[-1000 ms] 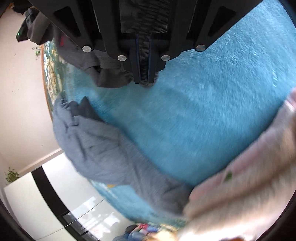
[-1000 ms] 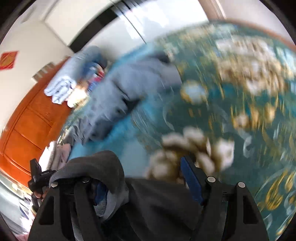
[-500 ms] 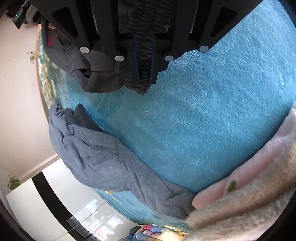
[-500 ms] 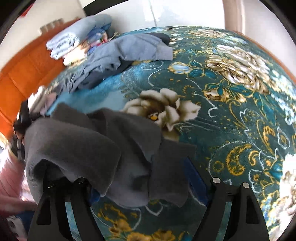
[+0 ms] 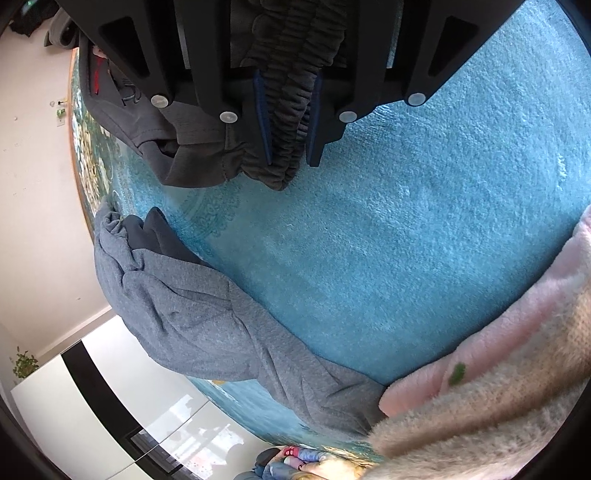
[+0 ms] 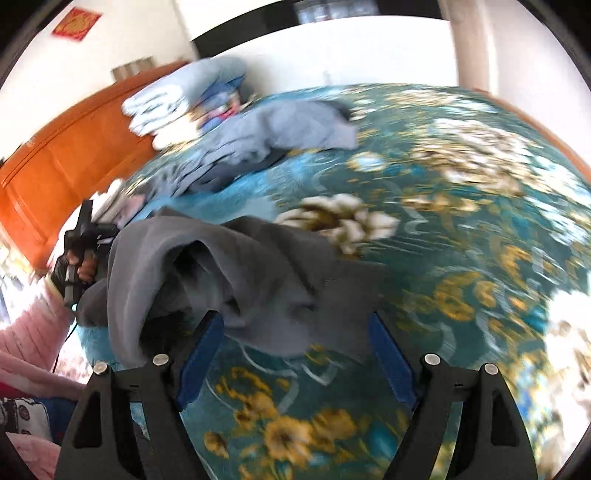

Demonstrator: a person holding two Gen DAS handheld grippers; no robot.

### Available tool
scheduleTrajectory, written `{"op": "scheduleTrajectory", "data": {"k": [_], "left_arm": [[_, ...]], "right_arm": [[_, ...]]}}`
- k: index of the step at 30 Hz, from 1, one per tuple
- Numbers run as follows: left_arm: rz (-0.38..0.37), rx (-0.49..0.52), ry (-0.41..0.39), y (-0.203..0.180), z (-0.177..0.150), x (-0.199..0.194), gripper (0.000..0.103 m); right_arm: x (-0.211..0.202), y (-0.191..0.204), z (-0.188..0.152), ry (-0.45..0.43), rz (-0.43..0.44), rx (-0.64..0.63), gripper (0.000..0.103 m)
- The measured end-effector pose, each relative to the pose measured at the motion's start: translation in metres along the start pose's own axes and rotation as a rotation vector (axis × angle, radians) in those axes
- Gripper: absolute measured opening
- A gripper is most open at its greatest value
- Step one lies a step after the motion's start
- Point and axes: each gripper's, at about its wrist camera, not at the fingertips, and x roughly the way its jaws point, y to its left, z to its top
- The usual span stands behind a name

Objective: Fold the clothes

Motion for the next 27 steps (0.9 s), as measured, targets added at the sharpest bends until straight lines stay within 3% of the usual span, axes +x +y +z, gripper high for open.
{"op": "scheduleTrajectory", "data": {"k": [1,5,11,13,15,16,17,19,22,25,27], "left_arm": [[-0.005,-0.004,-0.001,0.000,0.000,0.001,0.023],[-0.027,-0.021,-0.005,0.003,0.000,0.002,0.024],[-0.064,-0.012,0.007,0.003,0.000,0.001,0.035],[-0.079,-0.003,0.009,0.002,0.000,0.001,0.040],[-0.081,0.010,0.005,0.001,-0.001,0.000,0.040],[-0.083,0.015,0.003,0.001,-0.001,0.000,0.040],[-0.089,0.016,0.004,0.001,-0.001,0.000,0.040],[-0.102,0.018,0.006,0.002,-0.001,-0.001,0.040],[-0.131,0.010,0.014,0.006,0.001,0.000,0.041],[-0.160,0.001,0.021,0.009,0.002,0.001,0.041],[-0.181,-0.007,0.026,0.011,0.003,0.003,0.042]], "right_arm": [[-0.011,0.002,-0.003,-0.019,0.009,0.007,0.081],[-0.030,0.031,-0.008,-0.068,0.197,-0.013,0.081],[0.037,0.075,-0.007,0.049,0.392,0.066,0.080],[0.052,0.088,0.000,0.083,0.461,0.102,0.065],[0.067,0.100,0.008,0.114,0.529,0.141,0.038],[0.070,0.103,0.018,0.116,0.565,0.169,0.030],[0.068,0.101,0.030,0.095,0.618,0.206,0.015],[0.063,0.095,0.054,0.043,0.719,0.277,0.011],[0.035,0.067,0.101,-0.144,0.817,0.337,0.008],[0.007,0.014,0.140,-0.368,0.813,0.443,0.008],[0.003,-0.031,0.149,-0.480,0.737,0.577,0.008]]}}
